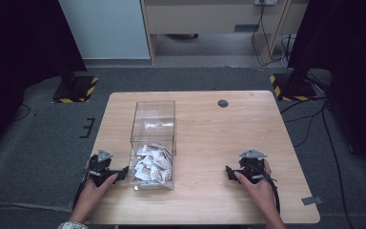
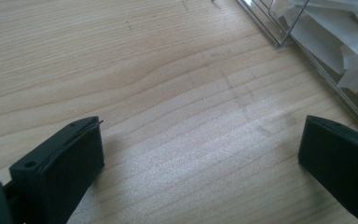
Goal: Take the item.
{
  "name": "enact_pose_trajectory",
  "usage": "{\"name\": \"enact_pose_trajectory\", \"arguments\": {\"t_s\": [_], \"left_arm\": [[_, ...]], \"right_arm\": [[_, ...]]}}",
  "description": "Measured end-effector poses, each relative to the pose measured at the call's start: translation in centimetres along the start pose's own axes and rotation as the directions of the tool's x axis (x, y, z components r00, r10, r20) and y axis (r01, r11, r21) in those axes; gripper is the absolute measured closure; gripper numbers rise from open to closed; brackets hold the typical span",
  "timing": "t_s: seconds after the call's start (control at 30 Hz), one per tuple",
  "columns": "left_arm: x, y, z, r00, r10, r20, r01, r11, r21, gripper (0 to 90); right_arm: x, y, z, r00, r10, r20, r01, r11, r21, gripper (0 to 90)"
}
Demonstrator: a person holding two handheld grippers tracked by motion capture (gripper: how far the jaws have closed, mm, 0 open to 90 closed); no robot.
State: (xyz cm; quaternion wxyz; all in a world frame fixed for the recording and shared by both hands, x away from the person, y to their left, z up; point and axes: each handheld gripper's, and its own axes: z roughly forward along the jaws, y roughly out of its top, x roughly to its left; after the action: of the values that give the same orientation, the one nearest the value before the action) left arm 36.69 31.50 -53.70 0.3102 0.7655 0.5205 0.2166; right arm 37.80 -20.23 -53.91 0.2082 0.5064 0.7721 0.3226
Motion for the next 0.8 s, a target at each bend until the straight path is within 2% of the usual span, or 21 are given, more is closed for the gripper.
{"name": "enact_pose_trajectory", "arguments": {"t_s": [0.17,0.3,0.43,0.8], "left_arm": [[0.0,0.0,0.0,1.0,0.0,0.0,0.0,1.0,0.0,0.0],[0.0,0.0,0.0,1.0,0.0,0.0,0.0,1.0,0.0,0.0],[0.0,0.0,0.0,1.0,0.0,0.0,0.0,1.0,0.0,0.0],[0.0,0.0,0.0,1.0,0.001,0.0,-0.001,1.0,0.001,0.0]], "right_arm": [[0.1,0.0,0.0,1.0,0.001,0.003,-0.001,1.0,-0.003,3.2],[0.5,0.1,0.0,0.9998,-0.016,-0.012,0.016,1.0,0.004,4.6],[1.2,0.4,-0.2,0.9983,-0.043,-0.04,0.044,0.999,0.013,8.0],[3.0,1.8,-1.1,0.9908,-0.108,-0.081,0.11,0.994,0.018,17.8]]}}
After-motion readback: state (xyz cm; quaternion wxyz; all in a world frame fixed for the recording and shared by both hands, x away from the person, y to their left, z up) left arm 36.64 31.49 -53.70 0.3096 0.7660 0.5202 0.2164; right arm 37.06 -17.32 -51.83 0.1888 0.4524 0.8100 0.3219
